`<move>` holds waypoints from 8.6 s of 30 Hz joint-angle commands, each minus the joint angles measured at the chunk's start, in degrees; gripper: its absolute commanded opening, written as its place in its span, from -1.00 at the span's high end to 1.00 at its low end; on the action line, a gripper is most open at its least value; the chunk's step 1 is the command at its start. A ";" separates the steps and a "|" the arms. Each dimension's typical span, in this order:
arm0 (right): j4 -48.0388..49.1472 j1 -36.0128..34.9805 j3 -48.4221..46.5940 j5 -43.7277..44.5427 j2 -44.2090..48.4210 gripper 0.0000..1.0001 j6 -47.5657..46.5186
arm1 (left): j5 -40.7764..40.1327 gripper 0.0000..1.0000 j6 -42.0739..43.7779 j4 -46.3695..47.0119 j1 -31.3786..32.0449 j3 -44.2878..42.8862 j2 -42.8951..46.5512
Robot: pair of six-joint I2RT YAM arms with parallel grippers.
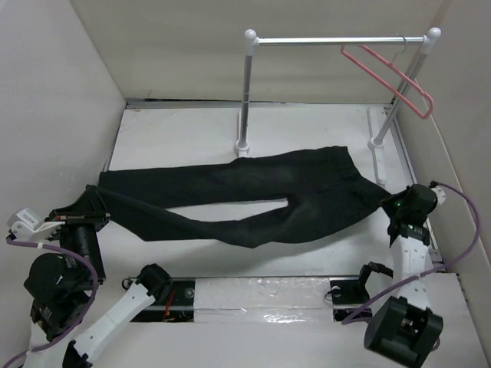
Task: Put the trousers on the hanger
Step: Fold the trousers at the center of the board.
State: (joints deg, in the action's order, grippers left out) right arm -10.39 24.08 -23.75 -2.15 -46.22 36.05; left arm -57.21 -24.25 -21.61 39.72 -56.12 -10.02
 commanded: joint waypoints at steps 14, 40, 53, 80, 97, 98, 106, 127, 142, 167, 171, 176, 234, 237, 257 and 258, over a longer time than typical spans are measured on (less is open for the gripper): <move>-14.31 9.50 -8.07 12.53 18.00 1.00 -8.81 | -8.44 1.00 -8.69 -11.58 0.27 -1.27 -7.81; -1.31 -7.64 -21.97 17.62 -0.20 1.00 -2.39 | 28.01 1.00 -4.40 -5.73 -48.39 -1.19 -42.71; 3.89 -7.02 -25.73 17.27 -11.69 1.00 -2.48 | 21.01 1.00 -10.64 -13.64 -57.13 -7.77 -59.23; 9.08 -16.86 -50.69 29.84 -50.63 0.86 -5.82 | 20.30 0.99 -8.36 -3.11 -56.60 -27.38 -94.56; 15.47 -17.40 -35.71 15.52 -36.00 -1.00 -2.22 | 27.76 -0.53 -9.58 0.77 -55.19 -20.28 -82.99; 16.45 -17.40 -33.14 13.25 -33.87 -1.00 -1.43 | 29.33 -0.52 -9.76 3.21 -55.19 -17.82 -77.49; 28.14 -22.83 -9.84 4.35 -16.73 -1.00 0.42 | 39.89 -0.08 -12.75 1.31 -59.06 1.96 -54.24; 29.20 -36.46 1.95 -19.29 0.35 0.38 -5.11 | 57.83 -0.06 -15.39 11.94 -67.67 20.17 -54.65; 31.49 -44.72 -0.33 -19.12 -3.44 0.35 -6.96 | 56.61 0.73 -16.53 16.51 -66.45 13.14 -65.83; 25.42 -40.34 -1.39 -11.12 -4.76 -0.58 -7.76 | 46.48 -0.36 -8.18 -0.46 -66.36 7.69 -51.25; 25.42 -36.21 -0.34 -9.46 -6.86 -0.64 -5.82 | 47.99 -0.12 -10.63 2.17 -58.56 5.85 -49.40; 25.78 -29.89 1.95 -6.46 -8.45 -0.89 -1.61 | 41.93 0.25 -18.89 9.28 -30.89 4.36 -53.67; 9.50 4.48 9.95 -3.65 0.88 -1.00 2.52 | 17.92 0.21 -17.85 28.90 12.39 9.80 -71.01; 16.26 7.12 9.16 -6.80 -7.29 -1.00 3.84 | 19.41 0.26 -17.41 30.56 13.19 9.71 -71.54; 7.00 -18.17 -0.23 -11.74 9.27 1.00 -11.09 | 19.68 1.00 -17.50 33.03 11.52 13.84 -70.04; 5.14 -21.41 -1.38 -11.04 10.52 1.00 -11.96 | 19.51 1.00 -17.93 32.77 11.52 13.84 -70.66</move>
State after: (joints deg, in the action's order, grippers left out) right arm 2.46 7.81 -20.73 -12.88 -39.92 28.58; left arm -36.93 -42.02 10.41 51.86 -42.57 -80.86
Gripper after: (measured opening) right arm 0.133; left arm 0.003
